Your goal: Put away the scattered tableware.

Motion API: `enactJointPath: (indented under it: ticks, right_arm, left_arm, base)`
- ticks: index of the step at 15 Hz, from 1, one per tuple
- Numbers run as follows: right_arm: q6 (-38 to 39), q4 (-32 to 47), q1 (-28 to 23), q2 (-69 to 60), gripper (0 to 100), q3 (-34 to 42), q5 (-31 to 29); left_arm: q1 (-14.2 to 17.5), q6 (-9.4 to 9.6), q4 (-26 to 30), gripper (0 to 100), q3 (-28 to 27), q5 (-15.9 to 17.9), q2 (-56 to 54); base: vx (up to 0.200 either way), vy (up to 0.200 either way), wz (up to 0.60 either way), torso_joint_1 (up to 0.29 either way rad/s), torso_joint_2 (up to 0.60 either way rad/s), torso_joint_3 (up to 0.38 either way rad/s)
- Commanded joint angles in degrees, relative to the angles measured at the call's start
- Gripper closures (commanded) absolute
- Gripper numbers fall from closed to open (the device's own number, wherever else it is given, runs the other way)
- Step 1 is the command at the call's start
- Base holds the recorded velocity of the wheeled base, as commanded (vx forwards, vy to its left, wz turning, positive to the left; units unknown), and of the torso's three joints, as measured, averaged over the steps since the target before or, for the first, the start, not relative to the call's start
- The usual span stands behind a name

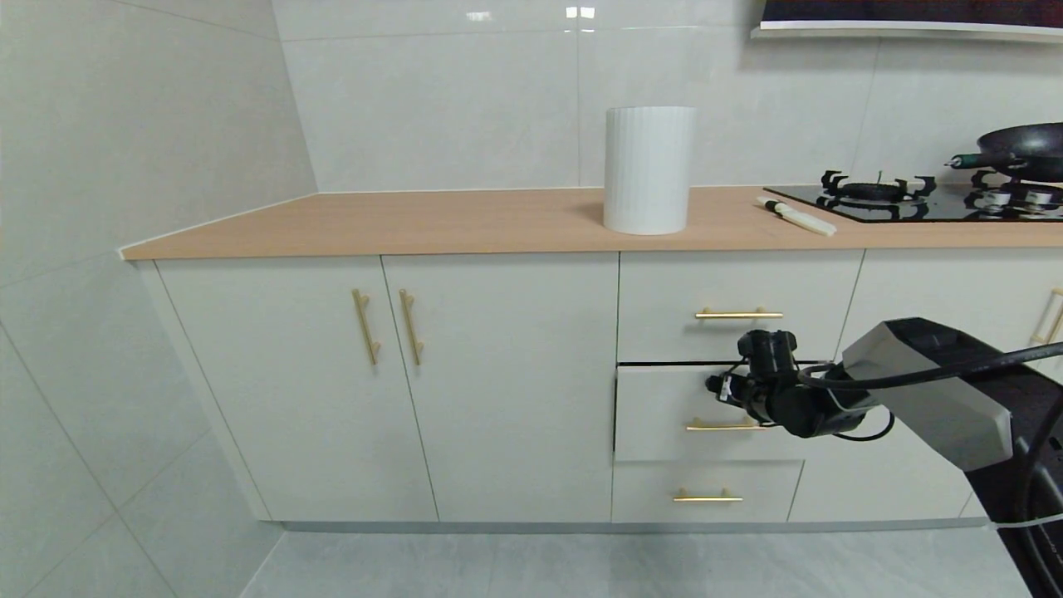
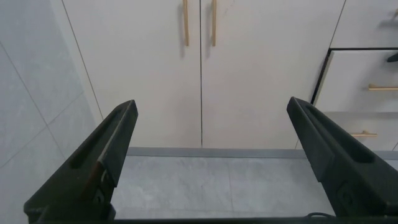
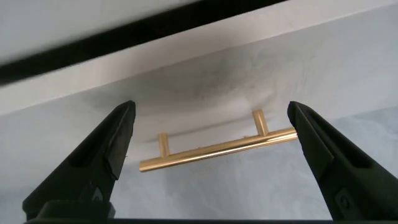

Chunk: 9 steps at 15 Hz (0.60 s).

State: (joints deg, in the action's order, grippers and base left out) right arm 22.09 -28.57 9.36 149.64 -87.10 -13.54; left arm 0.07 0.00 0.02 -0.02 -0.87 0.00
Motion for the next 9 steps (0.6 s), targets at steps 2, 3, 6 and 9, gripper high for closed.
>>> enactJointPath:
  ticks: [2,3,6,9]
  right_arm:
    - [0.76,0.1,-0.13,1.36,0,-2.02,-0.08]
    - [1.03,0.1,-0.13,1.53,0,-2.28,-0.08]
    - [1.38,0.19,-0.22,2.32,0,-3.95,-0.08]
    - [2.17,0.36,-0.4,3.55,0,-5.89,-0.08]
  left_arm:
    - [0.01,0.0,-0.02,0,0.02,-0.01,0.0]
    - [0.01,0.0,-0.02,0,0.02,-0.01,0.0]
    - [0.01,0.0,-0.02,0,0.02,-0.01,0.0]
    - [0.01,0.0,-0.02,0,0.02,-0.01,0.0]
  base:
    - [0.0,0.0,0.0,0.0,0.0,0.0]
    - [0.0,0.0,0.0,0.0,0.0,0.0]
    - [0.0,0.0,0.0,0.0,0.0,0.0]
    - [0.0,0.0,0.0,0.0,0.0,0.0]
